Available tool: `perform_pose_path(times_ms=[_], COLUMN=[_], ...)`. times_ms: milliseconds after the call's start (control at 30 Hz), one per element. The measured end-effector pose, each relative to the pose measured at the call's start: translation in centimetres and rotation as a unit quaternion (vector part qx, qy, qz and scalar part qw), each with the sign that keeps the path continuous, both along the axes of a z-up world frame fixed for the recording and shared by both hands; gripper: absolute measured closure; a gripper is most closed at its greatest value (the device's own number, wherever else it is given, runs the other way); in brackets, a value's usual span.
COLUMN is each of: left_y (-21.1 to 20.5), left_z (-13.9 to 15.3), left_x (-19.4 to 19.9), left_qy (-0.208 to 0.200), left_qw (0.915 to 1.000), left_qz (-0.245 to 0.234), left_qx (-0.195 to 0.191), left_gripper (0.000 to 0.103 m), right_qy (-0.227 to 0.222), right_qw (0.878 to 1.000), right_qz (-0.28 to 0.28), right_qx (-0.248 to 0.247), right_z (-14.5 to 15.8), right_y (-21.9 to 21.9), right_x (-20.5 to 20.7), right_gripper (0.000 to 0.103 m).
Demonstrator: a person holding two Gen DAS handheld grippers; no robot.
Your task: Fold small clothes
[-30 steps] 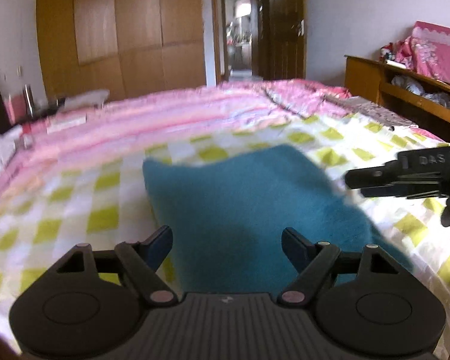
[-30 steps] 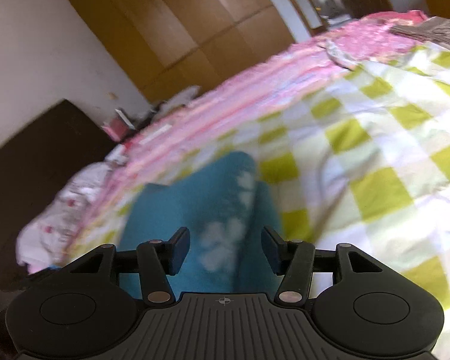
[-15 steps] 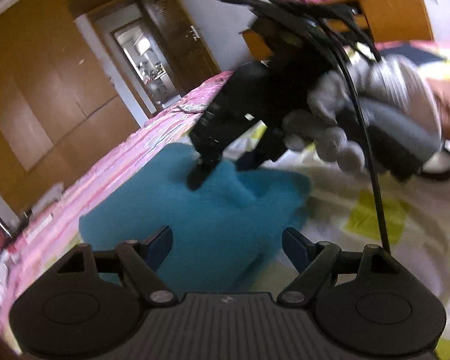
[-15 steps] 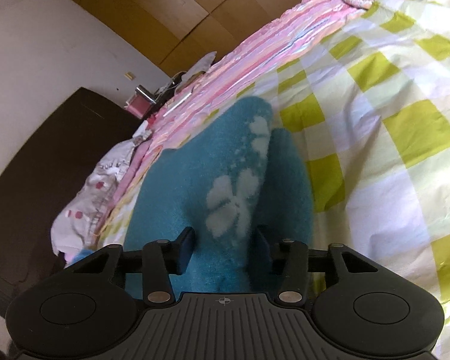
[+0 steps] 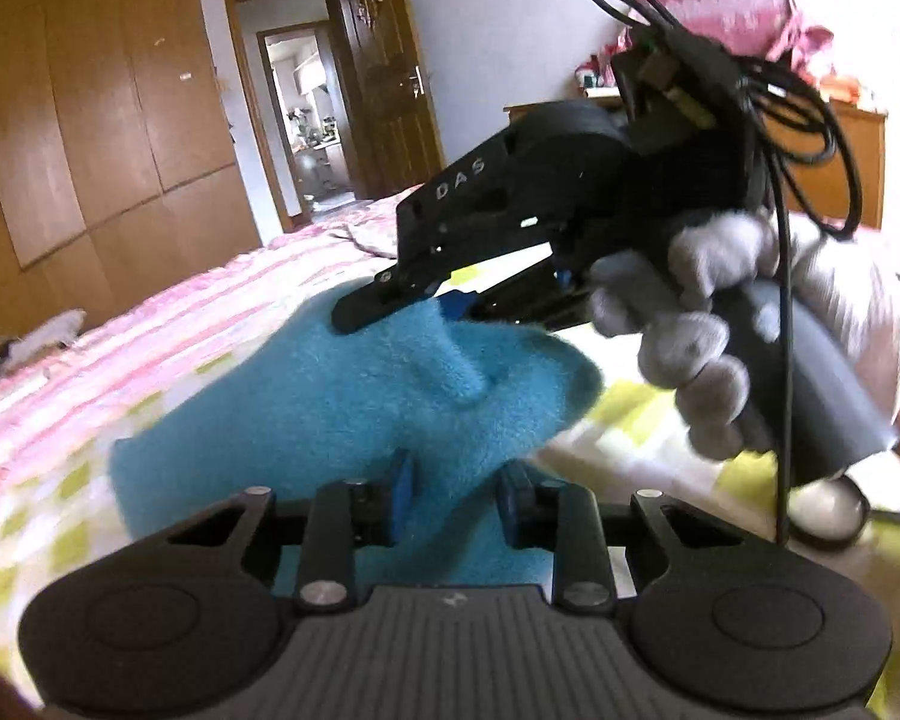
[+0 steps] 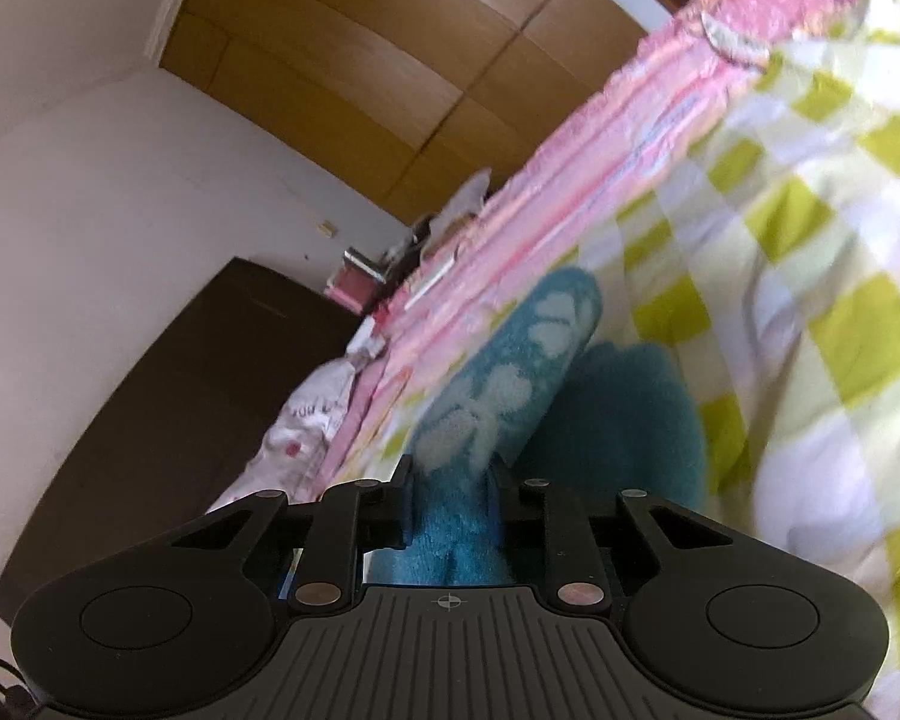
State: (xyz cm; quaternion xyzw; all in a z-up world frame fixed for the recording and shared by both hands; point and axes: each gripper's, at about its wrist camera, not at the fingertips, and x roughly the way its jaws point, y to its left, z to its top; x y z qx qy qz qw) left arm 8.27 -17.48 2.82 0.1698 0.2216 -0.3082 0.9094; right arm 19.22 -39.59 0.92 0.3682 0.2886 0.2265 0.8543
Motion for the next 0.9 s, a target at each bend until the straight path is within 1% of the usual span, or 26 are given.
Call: perform_pose_path(times_ms=[33,133,167,200,233,300,367,467,533,567,633,733,800,867,900], left_y=[-0.4,-1.3,-1.5,-1.4,-1.3,-0.8,-0.8,-0.3,-0.5,-0.8,-0.5,1.2,2.4,3.8,4.3], left_z=[-0.8,-3.0,-3.8,-4.1,-4.1,-3.6,-3.5,-3.6,-3.3,-3.3,-2.7,-1.8,-1.4,-1.0,-1.0], left_x=[0.3,1.5,1.6,1.4,1.3,1.3,1.0,0.0,0.0,0.0,-0.1,-0.3,-0.1,0.1,0.5], left_qy=[0.009,0.056,0.057,0.047,0.044,0.053,0.058,0.059,0.060,0.062,0.070,0.074,0.071,0.082,0.091], left_qw=[0.9999,0.9980,0.9976,0.9977,0.9977,0.9977,0.9976,0.9975,0.9976,0.9976,0.9975,0.9972,0.9969,0.9947,0.9930], left_qz=[-0.004,-0.016,-0.018,-0.020,-0.022,-0.022,-0.021,-0.020,-0.019,-0.017,-0.008,0.014,0.033,0.054,0.065], left_qx=[0.002,0.025,0.036,0.045,0.046,0.038,0.033,0.032,0.029,0.025,0.012,-0.003,-0.011,-0.031,-0.039], left_gripper=[0.069,0.069,0.069,0.068,0.068,0.068,0.068,0.068,0.068,0.068,0.067,0.066,0.065,0.062,0.061], right_qy=[0.011,0.071,0.081,0.085,0.089,0.081,0.070,0.033,0.008,0.004,0.021,0.038,0.042,0.043,0.051], right_qw=[1.000,0.994,0.994,0.995,0.995,0.995,0.995,0.990,0.986,0.984,0.980,0.983,0.984,0.984,0.985], right_qz=[-0.009,-0.033,-0.035,-0.030,-0.022,-0.022,-0.025,-0.042,-0.054,-0.059,-0.068,-0.056,-0.055,-0.053,-0.059], right_qx=[-0.014,-0.071,-0.057,-0.043,-0.042,-0.051,-0.072,-0.129,-0.160,-0.170,-0.188,-0.170,-0.164,-0.163,-0.155], right_z=[-0.6,-3.6,-4.5,-4.6,-4.4,-3.4,-2.5,-0.8,0.4,0.4,-0.4,-1.9,-2.3,-2.9,-3.4], right_y=[-0.2,-0.6,-0.9,-1.2,-1.6,-1.8,-1.4,-0.3,0.3,0.3,0.1,-0.1,-0.3,-0.3,-0.3], right_x=[0.2,1.0,1.0,1.1,1.2,1.0,0.7,-0.2,-0.5,-0.5,-0.1,0.4,0.5,0.5,0.6], right_gripper=[0.081,0.081,0.081,0.080,0.080,0.078,0.077,0.075,0.075,0.075,0.074,0.074,0.069,0.069,0.069])
